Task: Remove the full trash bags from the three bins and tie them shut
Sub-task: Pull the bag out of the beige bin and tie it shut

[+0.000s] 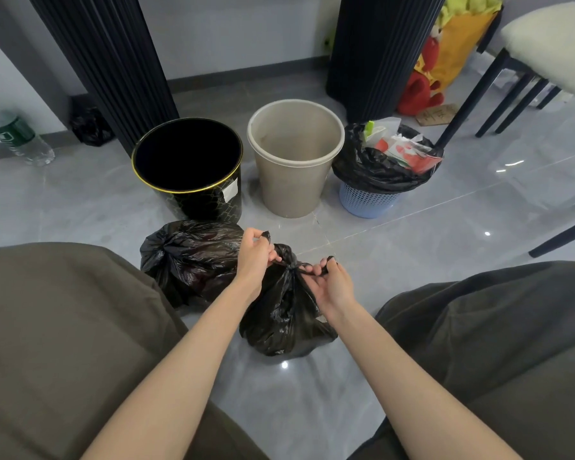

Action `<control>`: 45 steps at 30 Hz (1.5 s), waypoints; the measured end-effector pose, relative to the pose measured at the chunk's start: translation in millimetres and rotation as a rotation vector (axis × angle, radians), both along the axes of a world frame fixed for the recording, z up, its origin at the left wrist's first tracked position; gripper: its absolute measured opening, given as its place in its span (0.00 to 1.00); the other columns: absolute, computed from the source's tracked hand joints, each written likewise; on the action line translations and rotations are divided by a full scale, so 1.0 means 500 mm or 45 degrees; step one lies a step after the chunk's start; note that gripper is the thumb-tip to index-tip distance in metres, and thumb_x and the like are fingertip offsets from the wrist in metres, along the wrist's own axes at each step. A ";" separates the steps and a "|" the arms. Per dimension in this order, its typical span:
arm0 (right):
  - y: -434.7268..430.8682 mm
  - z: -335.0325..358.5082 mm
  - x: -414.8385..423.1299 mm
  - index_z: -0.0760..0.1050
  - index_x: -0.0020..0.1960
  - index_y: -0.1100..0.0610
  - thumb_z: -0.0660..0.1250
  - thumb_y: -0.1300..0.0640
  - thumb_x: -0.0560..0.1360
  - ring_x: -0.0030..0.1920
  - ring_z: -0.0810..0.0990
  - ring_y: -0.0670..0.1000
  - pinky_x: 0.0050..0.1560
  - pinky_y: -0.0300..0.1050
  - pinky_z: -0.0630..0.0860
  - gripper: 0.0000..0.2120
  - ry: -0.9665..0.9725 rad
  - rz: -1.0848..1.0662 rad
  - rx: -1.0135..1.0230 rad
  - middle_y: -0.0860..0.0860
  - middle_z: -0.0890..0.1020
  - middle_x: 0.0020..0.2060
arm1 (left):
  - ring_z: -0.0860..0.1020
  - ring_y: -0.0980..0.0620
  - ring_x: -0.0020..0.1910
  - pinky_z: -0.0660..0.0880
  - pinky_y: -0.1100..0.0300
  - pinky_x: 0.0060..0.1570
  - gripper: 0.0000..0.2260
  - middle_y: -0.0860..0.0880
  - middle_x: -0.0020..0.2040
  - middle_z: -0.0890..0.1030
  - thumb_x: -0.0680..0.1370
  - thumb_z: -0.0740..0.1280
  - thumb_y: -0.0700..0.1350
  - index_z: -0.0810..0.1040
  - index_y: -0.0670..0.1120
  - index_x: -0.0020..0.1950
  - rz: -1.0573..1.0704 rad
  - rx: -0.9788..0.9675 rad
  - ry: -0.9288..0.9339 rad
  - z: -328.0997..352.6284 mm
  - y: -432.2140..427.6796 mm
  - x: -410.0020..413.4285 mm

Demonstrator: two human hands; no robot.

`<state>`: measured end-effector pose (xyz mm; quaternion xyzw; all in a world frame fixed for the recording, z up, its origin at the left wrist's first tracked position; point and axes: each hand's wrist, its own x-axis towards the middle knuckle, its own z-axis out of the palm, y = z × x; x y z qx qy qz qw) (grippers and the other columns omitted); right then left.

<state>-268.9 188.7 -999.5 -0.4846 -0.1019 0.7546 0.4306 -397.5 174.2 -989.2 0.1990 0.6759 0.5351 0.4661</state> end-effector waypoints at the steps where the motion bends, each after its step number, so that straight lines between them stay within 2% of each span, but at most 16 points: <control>1: -0.004 -0.001 -0.004 0.63 0.37 0.58 0.48 0.61 0.82 0.32 0.70 0.51 0.50 0.49 0.75 0.16 0.028 -0.035 -0.037 0.53 0.64 0.29 | 0.64 0.54 0.27 0.71 0.58 0.38 0.10 0.48 0.32 0.65 0.79 0.52 0.35 0.65 0.46 0.42 0.044 -0.016 -0.014 -0.005 0.001 -0.002; 5: -0.002 -0.006 -0.009 0.62 0.36 0.58 0.47 0.62 0.82 0.29 0.62 0.51 0.44 0.48 0.75 0.17 0.119 -0.137 -0.148 0.53 0.59 0.28 | 0.63 0.54 0.26 0.72 0.59 0.35 0.10 0.48 0.32 0.64 0.80 0.50 0.33 0.64 0.44 0.42 0.234 -0.040 -0.189 -0.014 -0.003 -0.014; 7: 0.001 -0.008 -0.007 0.62 0.35 0.58 0.46 0.63 0.82 0.29 0.61 0.50 0.42 0.48 0.75 0.17 0.135 -0.163 -0.186 0.52 0.59 0.29 | 0.62 0.54 0.27 0.72 0.59 0.33 0.11 0.47 0.32 0.63 0.79 0.49 0.31 0.63 0.44 0.41 0.290 -0.032 -0.275 -0.012 -0.006 -0.019; 11: 0.001 -0.006 -0.006 0.62 0.36 0.58 0.47 0.64 0.82 0.29 0.63 0.50 0.42 0.47 0.76 0.16 0.049 -0.114 -0.134 0.53 0.61 0.28 | 0.63 0.53 0.28 0.74 0.59 0.34 0.12 0.47 0.32 0.63 0.78 0.48 0.29 0.63 0.44 0.40 0.321 -0.048 -0.268 -0.013 -0.013 -0.020; 16: 0.022 0.021 -0.010 0.65 0.37 0.59 0.52 0.60 0.82 0.31 0.70 0.51 0.42 0.46 0.74 0.15 -0.061 0.090 0.145 0.53 0.68 0.28 | 0.67 0.53 0.29 0.77 0.55 0.50 0.09 0.48 0.31 0.65 0.81 0.52 0.34 0.66 0.43 0.43 0.051 0.085 -0.179 0.011 -0.007 -0.022; 17: 0.023 0.024 -0.008 0.66 0.37 0.59 0.52 0.59 0.82 0.30 0.69 0.51 0.43 0.45 0.74 0.15 -0.078 0.126 0.157 0.53 0.67 0.28 | 0.67 0.55 0.28 0.77 0.55 0.50 0.08 0.49 0.31 0.65 0.81 0.53 0.35 0.66 0.44 0.43 -0.031 0.083 -0.112 0.014 -0.005 -0.020; 20: 0.012 0.013 0.000 0.64 0.36 0.58 0.51 0.61 0.81 0.29 0.62 0.49 0.43 0.46 0.75 0.15 -0.113 0.088 0.056 0.51 0.62 0.25 | 0.66 0.60 0.21 0.74 0.58 0.40 0.08 0.50 0.31 0.65 0.80 0.54 0.38 0.67 0.46 0.42 -0.084 0.006 0.055 -0.001 -0.009 -0.016; 25: 0.006 -0.001 0.011 0.61 0.35 0.58 0.48 0.62 0.82 0.29 0.62 0.49 0.54 0.47 0.74 0.17 -0.059 0.001 -0.182 0.51 0.59 0.25 | 0.62 0.58 0.21 0.67 0.62 0.30 0.10 0.49 0.31 0.64 0.81 0.51 0.35 0.65 0.45 0.42 0.169 -0.023 -0.208 -0.018 -0.019 -0.022; 28: 0.008 0.003 0.005 0.62 0.35 0.58 0.48 0.63 0.81 0.30 0.62 0.50 0.44 0.46 0.76 0.16 -0.100 -0.009 -0.151 0.51 0.60 0.26 | 0.63 0.57 0.23 0.69 0.61 0.31 0.10 0.48 0.31 0.64 0.81 0.51 0.34 0.65 0.44 0.42 0.181 -0.019 -0.214 -0.016 -0.021 -0.021; 30: 0.012 0.011 0.004 0.63 0.35 0.59 0.49 0.64 0.81 0.30 0.64 0.50 0.40 0.44 0.74 0.16 -0.193 0.034 -0.005 0.53 0.63 0.26 | 0.67 0.54 0.26 0.75 0.59 0.38 0.10 0.47 0.31 0.66 0.80 0.52 0.33 0.66 0.43 0.42 0.169 0.036 -0.235 -0.003 -0.023 -0.021; 33: 0.028 0.045 0.001 0.69 0.36 0.58 0.54 0.61 0.80 0.34 0.72 0.50 0.41 0.42 0.73 0.14 -0.546 0.280 0.350 0.54 0.73 0.31 | 0.78 0.50 0.38 0.77 0.56 0.48 0.07 0.44 0.36 0.76 0.81 0.53 0.35 0.68 0.42 0.45 0.076 0.123 -0.255 0.020 -0.020 -0.020; 36: 0.047 0.072 0.002 0.75 0.36 0.53 0.57 0.56 0.79 0.35 0.71 0.47 0.42 0.43 0.73 0.15 -0.921 0.584 0.636 0.52 0.76 0.37 | 0.81 0.51 0.46 0.76 0.59 0.49 0.04 0.46 0.44 0.82 0.81 0.55 0.40 0.69 0.44 0.51 -0.133 0.063 -0.068 0.029 -0.020 -0.012; 38: 0.054 0.075 0.008 0.77 0.37 0.51 0.57 0.55 0.78 0.33 0.72 0.47 0.40 0.43 0.74 0.15 -1.026 0.661 0.680 0.52 0.78 0.37 | 0.80 0.53 0.46 0.73 0.68 0.41 0.07 0.47 0.46 0.83 0.82 0.55 0.42 0.70 0.46 0.47 -0.272 0.026 0.108 0.029 -0.024 -0.003; 40: 0.057 0.072 0.015 0.77 0.38 0.52 0.57 0.55 0.79 0.33 0.75 0.48 0.39 0.42 0.76 0.14 -0.977 0.648 0.648 0.52 0.81 0.40 | 0.76 0.55 0.40 0.68 0.73 0.31 0.11 0.48 0.42 0.80 0.82 0.52 0.42 0.72 0.44 0.44 -0.355 -0.015 0.185 0.023 -0.024 0.004; 42: 0.059 0.070 0.021 0.76 0.41 0.55 0.55 0.55 0.80 0.35 0.78 0.50 0.41 0.41 0.77 0.14 -0.829 0.602 0.578 0.53 0.82 0.43 | 0.72 0.55 0.37 0.67 0.67 0.32 0.14 0.51 0.39 0.78 0.81 0.51 0.42 0.74 0.46 0.42 -0.371 -0.097 0.171 0.015 -0.023 0.006; 45: 0.060 0.063 0.027 0.74 0.46 0.57 0.52 0.55 0.82 0.39 0.81 0.53 0.43 0.40 0.79 0.14 -0.606 0.542 0.437 0.57 0.82 0.45 | 0.73 0.54 0.38 0.69 0.63 0.35 0.19 0.50 0.43 0.80 0.80 0.48 0.44 0.78 0.47 0.43 -0.322 -0.129 -0.103 0.009 -0.025 0.009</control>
